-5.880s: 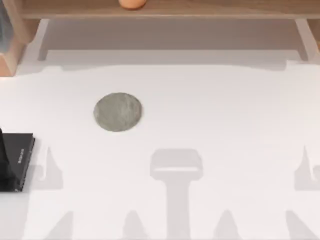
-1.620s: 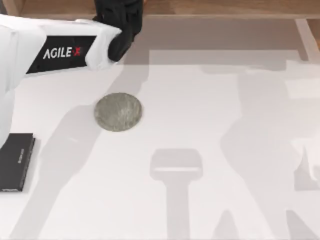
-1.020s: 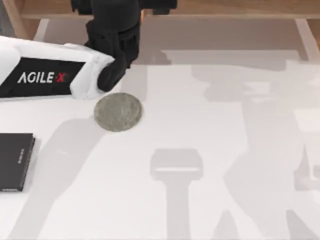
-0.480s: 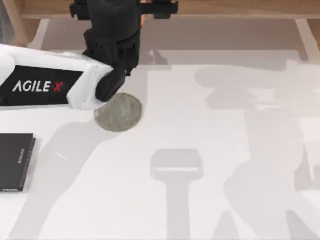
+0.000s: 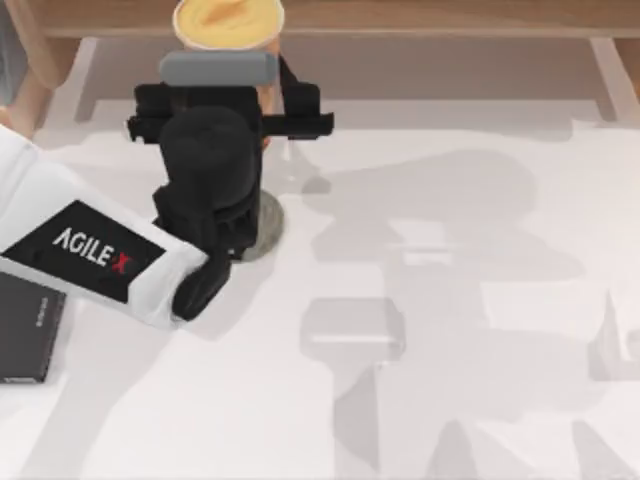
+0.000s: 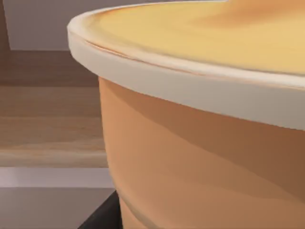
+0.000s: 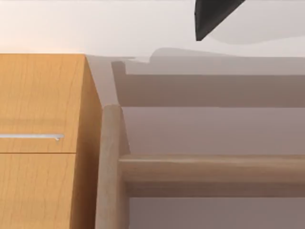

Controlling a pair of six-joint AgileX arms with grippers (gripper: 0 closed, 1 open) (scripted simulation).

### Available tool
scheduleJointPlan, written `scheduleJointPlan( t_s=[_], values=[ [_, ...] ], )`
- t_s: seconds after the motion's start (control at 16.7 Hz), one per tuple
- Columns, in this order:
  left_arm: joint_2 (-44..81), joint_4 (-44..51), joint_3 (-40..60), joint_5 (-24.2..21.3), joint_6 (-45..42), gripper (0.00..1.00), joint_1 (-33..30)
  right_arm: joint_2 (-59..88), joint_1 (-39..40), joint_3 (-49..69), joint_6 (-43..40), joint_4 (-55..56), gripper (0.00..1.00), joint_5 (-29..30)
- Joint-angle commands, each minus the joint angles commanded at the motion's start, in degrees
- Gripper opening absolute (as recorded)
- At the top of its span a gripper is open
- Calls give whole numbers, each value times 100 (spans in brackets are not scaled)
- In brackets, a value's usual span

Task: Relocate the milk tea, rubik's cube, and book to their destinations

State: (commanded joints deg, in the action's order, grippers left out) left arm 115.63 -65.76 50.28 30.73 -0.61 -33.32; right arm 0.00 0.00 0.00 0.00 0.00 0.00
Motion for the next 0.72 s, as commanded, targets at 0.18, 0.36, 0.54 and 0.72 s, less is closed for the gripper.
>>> scheduleJointPlan(
  t_s=[0.18,0.36,0.54,0.72],
  values=[
    [95,-745,-683,36,11,0,-45,0,0,0,0,0,100,0],
    [110,-1113,-1021,51,14,0,-81,0,0,0,0,0,100,0],
    [110,-1122,-1030,51,14,0,-82,0,0,0,0,0,100,0],
    [179,-1189,-1008,56,-14,0,-50,0,0,0,0,0,100,0]
  ],
)
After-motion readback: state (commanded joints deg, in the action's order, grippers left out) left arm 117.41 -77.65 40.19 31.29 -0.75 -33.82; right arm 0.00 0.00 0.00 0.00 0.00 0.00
